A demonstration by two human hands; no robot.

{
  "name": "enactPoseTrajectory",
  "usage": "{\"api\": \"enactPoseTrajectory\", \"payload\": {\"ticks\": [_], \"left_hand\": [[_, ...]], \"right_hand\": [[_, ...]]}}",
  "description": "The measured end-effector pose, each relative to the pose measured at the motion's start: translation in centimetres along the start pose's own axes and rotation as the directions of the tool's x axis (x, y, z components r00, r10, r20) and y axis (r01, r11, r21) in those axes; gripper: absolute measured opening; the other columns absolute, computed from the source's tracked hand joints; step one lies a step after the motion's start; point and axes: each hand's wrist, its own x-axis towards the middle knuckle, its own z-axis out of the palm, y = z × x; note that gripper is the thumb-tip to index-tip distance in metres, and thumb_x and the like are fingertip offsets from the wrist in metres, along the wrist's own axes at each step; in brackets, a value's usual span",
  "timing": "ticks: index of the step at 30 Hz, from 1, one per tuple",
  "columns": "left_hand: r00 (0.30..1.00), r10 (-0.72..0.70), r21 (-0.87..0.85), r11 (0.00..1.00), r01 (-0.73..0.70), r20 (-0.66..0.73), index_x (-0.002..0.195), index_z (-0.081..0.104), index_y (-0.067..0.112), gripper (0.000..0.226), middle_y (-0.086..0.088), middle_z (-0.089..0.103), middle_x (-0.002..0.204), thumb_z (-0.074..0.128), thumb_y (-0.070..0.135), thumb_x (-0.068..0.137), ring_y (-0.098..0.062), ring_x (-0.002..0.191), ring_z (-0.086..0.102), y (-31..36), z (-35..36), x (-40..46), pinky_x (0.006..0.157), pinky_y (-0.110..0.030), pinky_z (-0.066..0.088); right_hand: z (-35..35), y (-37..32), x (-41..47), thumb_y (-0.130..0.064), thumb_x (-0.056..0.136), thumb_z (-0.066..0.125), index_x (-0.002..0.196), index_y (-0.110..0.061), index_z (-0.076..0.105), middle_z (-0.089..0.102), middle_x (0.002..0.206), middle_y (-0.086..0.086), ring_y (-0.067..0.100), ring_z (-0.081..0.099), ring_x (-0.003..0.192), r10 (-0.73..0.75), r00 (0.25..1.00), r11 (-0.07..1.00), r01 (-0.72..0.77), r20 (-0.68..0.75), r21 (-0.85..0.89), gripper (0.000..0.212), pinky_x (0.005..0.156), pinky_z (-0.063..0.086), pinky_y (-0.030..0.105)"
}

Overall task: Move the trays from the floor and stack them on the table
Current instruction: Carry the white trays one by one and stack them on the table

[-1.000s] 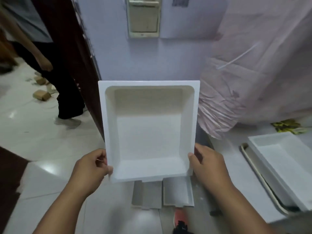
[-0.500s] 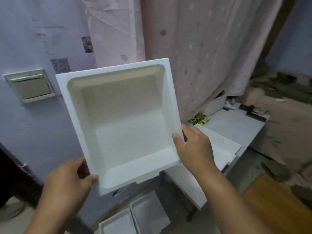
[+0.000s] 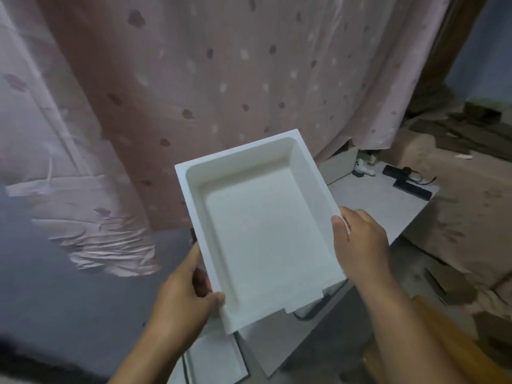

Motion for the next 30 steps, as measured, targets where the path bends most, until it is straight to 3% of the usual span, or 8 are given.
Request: {"api": "enactPoseTrajectory", "payload": {"ticks": [6, 10, 13, 16, 18, 21, 27, 30], "left_hand": [[0.986, -0.164, 0.060, 0.985, 0.162, 0.028, 0.131, 0.046, 0.040, 0.061, 0.000, 0.059, 0.064, 0.071, 0.019, 0.080, -0.013, 0.060, 0.059, 3.7, 11.0, 5.2, 0.054, -0.026, 0.045], [0.963, -0.265, 0.018, 0.964, 0.266, -0.051, 0.142, 0.043, 0.034, 0.067, 0.003, 0.062, 0.069, 0.072, 0.021, 0.083, -0.013, 0.067, 0.063, 4.5, 14.9, 7.4, 0.059, -0.027, 0.048], [0.932, -0.351, -0.031, 0.936, 0.350, -0.087, 0.147, 0.039, 0.030, 0.072, 0.001, 0.065, 0.075, 0.073, 0.023, 0.084, -0.015, 0.074, 0.065, 4.3, 16.4, 8.0, 0.065, -0.030, 0.052], [0.911, -0.402, -0.005, 0.915, 0.404, -0.087, 0.145, 0.042, 0.029, 0.068, 0.002, 0.065, 0.073, 0.071, 0.026, 0.084, -0.016, 0.072, 0.065, 4.0, 17.6, 8.7, 0.069, -0.039, 0.058], [0.899, -0.428, 0.014, 0.902, 0.431, -0.093, 0.146, 0.039, 0.028, 0.068, 0.002, 0.066, 0.072, 0.069, 0.026, 0.085, -0.015, 0.071, 0.065, 3.8, 18.3, 9.1, 0.066, -0.038, 0.058], [0.880, -0.464, 0.023, 0.883, 0.468, -0.100, 0.152, 0.029, 0.029, 0.074, 0.002, 0.067, 0.077, 0.067, 0.025, 0.089, -0.013, 0.075, 0.065, 3.7, 19.4, 9.7, 0.067, -0.031, 0.053], [0.841, -0.532, 0.028, 0.843, 0.536, -0.099, 0.147, 0.039, 0.027, 0.064, 0.000, 0.070, 0.074, 0.061, 0.018, 0.087, -0.010, 0.072, 0.065, 3.1, 20.8, 9.4, 0.058, -0.024, 0.050], [0.840, -0.531, 0.113, 0.833, 0.541, -0.108, 0.137, 0.049, 0.025, 0.050, 0.001, 0.070, 0.080, 0.059, 0.020, 0.089, -0.013, 0.076, 0.066, 2.4, 21.2, 9.4, 0.067, -0.031, 0.056]], "right_hand": [[1.2, 10.9, 6.3, -0.024, 0.098, 0.050, 0.096, -0.011, 0.069, 0.058, 0.078, 0.005, 0.025, 0.054, 0.068, -0.036, 0.996, 0.997, 0.041, 0.085, -0.057, 0.024, 0.059, 0.053, 0.037], [2.9, 14.3, 9.3, -0.019, 0.098, 0.049, 0.103, -0.012, 0.070, 0.062, 0.086, 0.006, 0.024, 0.055, 0.075, -0.024, 0.975, 0.998, 0.036, 0.221, -0.047, 0.022, 0.063, 0.048, 0.032], [4.4, 15.5, 10.9, -0.016, 0.099, 0.049, 0.105, -0.010, 0.070, 0.063, 0.089, 0.007, 0.023, 0.053, 0.078, -0.024, 0.955, 1.000, 0.028, 0.294, -0.010, 0.023, 0.067, 0.041, 0.029], [6.1, 16.6, 12.0, -0.017, 0.099, 0.048, 0.105, -0.010, 0.069, 0.065, 0.092, 0.007, 0.027, 0.059, 0.085, -0.029, 0.921, 1.000, 0.031, 0.388, 0.002, 0.023, 0.070, 0.046, 0.031], [7.2, 16.8, 12.5, -0.017, 0.100, 0.047, 0.122, -0.013, 0.067, 0.068, 0.110, 0.008, 0.031, 0.062, 0.102, -0.007, 0.887, 1.000, 0.002, 0.462, 0.010, 0.030, 0.082, 0.051, 0.034], [8.4, 17.2, 13.0, -0.017, 0.102, 0.047, 0.143, -0.013, 0.054, 0.061, 0.137, 0.011, 0.031, 0.055, 0.126, 0.053, 0.828, 0.998, -0.068, 0.558, 0.006, 0.042, 0.104, 0.046, 0.039], [9.5, 18.3, 12.7, -0.018, 0.101, 0.046, 0.144, -0.018, 0.054, 0.059, 0.140, 0.009, 0.029, 0.055, 0.128, 0.091, 0.765, 0.995, -0.091, 0.638, -0.033, 0.043, 0.106, 0.046, 0.039], [10.1, 18.5, 12.5, -0.021, 0.101, 0.045, 0.145, -0.020, 0.052, 0.058, 0.141, 0.006, 0.028, 0.055, 0.128, 0.080, 0.756, 0.997, -0.057, 0.650, -0.056, 0.045, 0.103, 0.048, 0.039]]}}
